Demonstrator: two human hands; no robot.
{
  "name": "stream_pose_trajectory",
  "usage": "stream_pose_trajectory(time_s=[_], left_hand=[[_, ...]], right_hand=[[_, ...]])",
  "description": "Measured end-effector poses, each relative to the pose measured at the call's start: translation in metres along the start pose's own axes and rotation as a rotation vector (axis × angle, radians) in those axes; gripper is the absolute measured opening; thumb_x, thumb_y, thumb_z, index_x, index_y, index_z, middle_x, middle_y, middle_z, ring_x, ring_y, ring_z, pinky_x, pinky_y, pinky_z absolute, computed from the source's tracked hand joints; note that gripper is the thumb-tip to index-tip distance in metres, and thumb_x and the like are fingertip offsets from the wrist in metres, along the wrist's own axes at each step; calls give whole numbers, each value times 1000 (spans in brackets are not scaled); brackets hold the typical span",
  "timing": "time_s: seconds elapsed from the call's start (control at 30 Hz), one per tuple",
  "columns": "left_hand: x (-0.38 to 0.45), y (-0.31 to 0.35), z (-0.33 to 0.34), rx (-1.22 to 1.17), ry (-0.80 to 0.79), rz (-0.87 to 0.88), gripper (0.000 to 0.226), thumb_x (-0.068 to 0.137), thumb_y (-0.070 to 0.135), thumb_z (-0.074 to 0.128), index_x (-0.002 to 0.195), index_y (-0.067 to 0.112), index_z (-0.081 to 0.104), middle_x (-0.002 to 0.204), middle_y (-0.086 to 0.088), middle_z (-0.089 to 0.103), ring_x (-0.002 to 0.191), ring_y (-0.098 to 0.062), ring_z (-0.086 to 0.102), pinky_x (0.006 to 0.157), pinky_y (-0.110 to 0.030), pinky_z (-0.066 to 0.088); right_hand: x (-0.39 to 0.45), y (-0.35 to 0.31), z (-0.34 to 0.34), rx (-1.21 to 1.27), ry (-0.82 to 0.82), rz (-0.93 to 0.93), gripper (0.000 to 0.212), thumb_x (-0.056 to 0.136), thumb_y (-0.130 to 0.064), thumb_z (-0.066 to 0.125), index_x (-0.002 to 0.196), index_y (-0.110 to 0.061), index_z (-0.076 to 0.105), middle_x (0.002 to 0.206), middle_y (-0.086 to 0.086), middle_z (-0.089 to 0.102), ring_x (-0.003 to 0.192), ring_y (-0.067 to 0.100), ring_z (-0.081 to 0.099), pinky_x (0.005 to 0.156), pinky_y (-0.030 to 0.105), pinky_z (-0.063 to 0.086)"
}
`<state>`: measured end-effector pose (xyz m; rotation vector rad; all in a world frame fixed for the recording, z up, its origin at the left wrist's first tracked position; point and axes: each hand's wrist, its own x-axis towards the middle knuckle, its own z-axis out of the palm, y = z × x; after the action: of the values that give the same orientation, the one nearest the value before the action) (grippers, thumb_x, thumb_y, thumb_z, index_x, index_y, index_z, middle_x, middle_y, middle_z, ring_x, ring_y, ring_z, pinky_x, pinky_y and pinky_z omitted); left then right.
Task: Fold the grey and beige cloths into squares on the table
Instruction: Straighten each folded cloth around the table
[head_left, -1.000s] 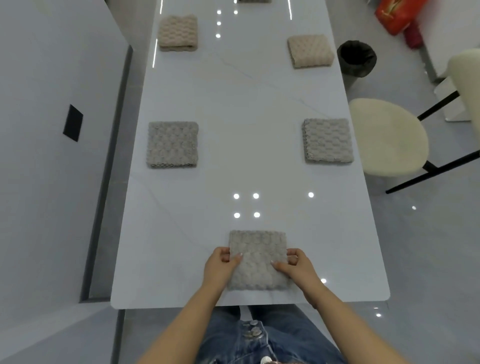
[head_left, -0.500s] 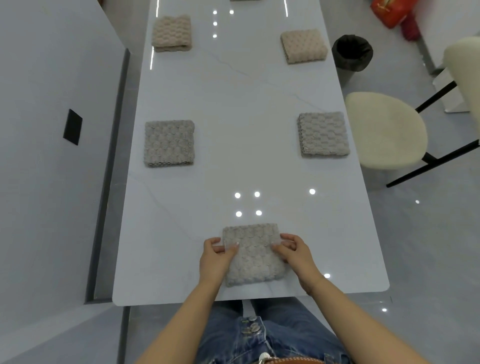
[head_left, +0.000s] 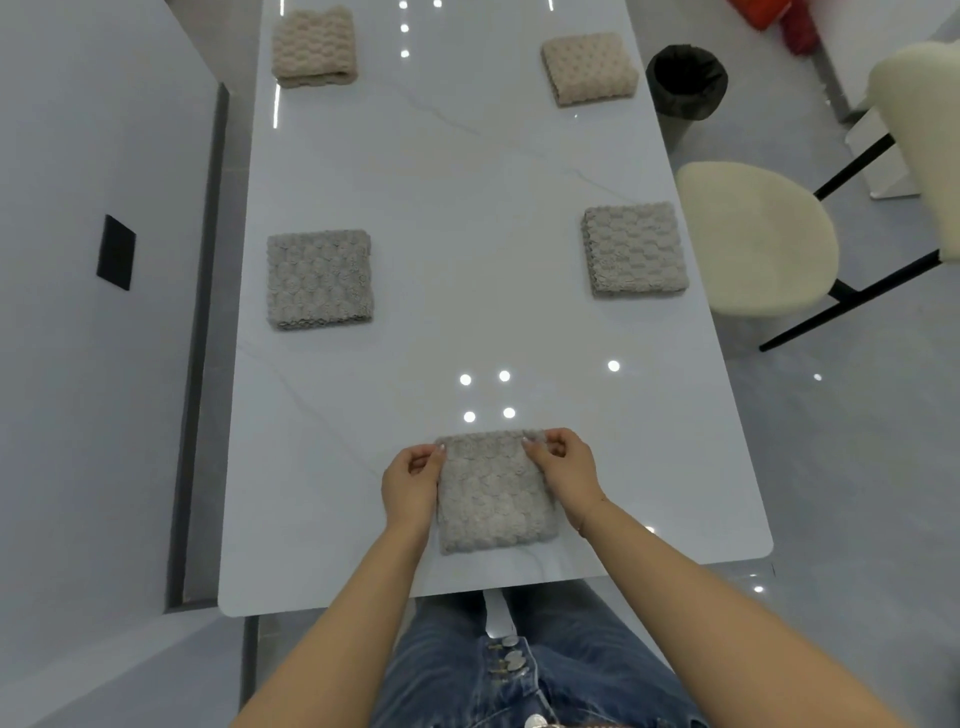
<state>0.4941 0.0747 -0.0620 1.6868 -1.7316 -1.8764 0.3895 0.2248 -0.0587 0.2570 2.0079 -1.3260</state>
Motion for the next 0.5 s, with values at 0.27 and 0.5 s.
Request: stream_pose_trajectory(time_s=[0.27, 0.5], left_hand=[[-12, 7, -19, 63, -80, 7, 29, 84, 20, 71, 109, 14, 56, 98, 2, 61, 89, -10, 58, 74, -16, 46], [-48, -30, -26, 449, -166, -14, 25, 79, 31, 75, 85, 13, 59, 84, 4, 61, 73, -7, 55, 56, -13, 35]], right_hand=[[-8, -6, -13, 6, 36, -43, 35, 84, -20, 70, 113, -18, 52, 95, -1, 59, 86, 13, 58, 77, 25, 50], [-36, 38, -48, -249, -188, 26, 37, 78, -20, 77, 109, -15, 58, 92, 7, 65, 78, 11, 56, 74, 18, 45]])
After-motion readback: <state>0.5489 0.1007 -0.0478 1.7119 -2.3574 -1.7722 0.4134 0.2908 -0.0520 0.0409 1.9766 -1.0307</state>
